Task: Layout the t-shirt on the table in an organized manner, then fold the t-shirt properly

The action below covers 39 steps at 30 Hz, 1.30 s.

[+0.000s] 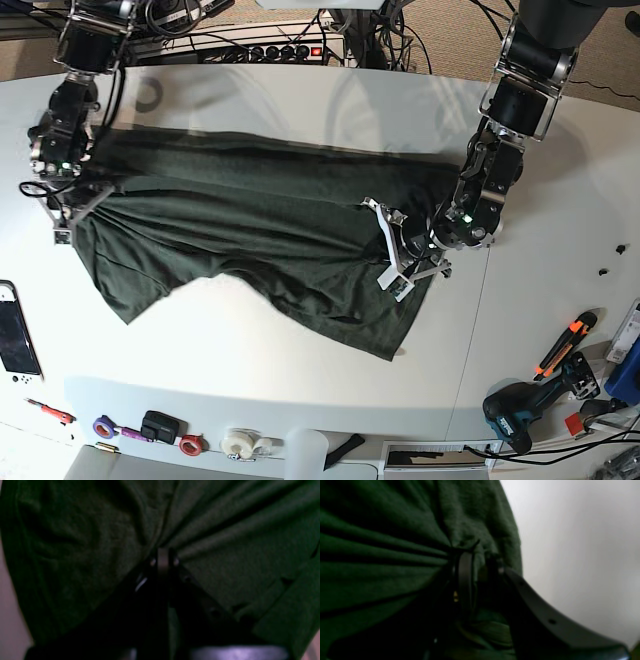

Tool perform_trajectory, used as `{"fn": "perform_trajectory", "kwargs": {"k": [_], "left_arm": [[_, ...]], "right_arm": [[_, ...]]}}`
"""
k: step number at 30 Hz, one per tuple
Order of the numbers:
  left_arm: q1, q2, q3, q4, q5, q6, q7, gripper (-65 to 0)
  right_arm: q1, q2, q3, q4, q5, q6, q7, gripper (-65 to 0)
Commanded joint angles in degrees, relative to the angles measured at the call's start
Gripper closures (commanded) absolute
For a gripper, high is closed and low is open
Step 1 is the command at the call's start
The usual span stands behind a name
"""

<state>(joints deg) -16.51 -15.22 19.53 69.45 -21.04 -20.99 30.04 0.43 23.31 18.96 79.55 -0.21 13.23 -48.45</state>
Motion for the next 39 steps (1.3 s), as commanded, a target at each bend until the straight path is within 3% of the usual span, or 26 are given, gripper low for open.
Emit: {"fn": "perform_trajectory", "kwargs": {"k": [1, 9, 27, 30, 32, 34, 37, 39], "left_arm": [[0.31, -1.14, 0.07, -0.90, 3.96, 1.92, 5.90, 0.0], [0.31, -1.14, 0.07, -0.90, 3.96, 1.90, 5.92, 0.0], [0.31, -1.11, 0.07, -0.90, 3.96, 1.95, 5.90, 0.0], [0.31, -1.11, 0.07, -0.90, 3.96, 1.92, 5.90, 0.0], [0.31, -1.11, 0.07, -0.90, 3.96, 1.92, 5.90, 0.0], [0.31, -1.14, 0.07, -0.90, 3.98, 1.95, 5.90, 0.0], [0.31, -1.11, 0.07, -0.90, 4.52, 1.95, 5.90, 0.0], [0.31, -1.14, 0.07, -0.90, 4.61, 1.95, 5.90, 0.0]], "right_arm": [[0.72, 2.08, 0.28, 0.68, -1.33, -1.40, 0.48, -11.8], [1.60, 5.14, 0.28, 0.68, -1.60, -1.92, 0.76, -11.8], [7.67, 5.27, 0.28, 0.63, -2.34, -1.90, 4.52, -11.8], [7.65, 5.25, 0.28, 0.63, 2.29, -1.66, 2.47, -11.8], [7.63, 5.22, 0.28, 0.63, 6.73, 0.81, 1.68, -10.5], [7.48, 5.05, 0.28, 0.70, 10.16, 3.89, 1.25, 0.0], [7.50, 4.66, 0.28, 0.70, 14.19, 8.96, -1.09, 0.0], [7.48, 4.26, 0.28, 0.70, 14.73, 9.29, -3.48, 0.0]]}}
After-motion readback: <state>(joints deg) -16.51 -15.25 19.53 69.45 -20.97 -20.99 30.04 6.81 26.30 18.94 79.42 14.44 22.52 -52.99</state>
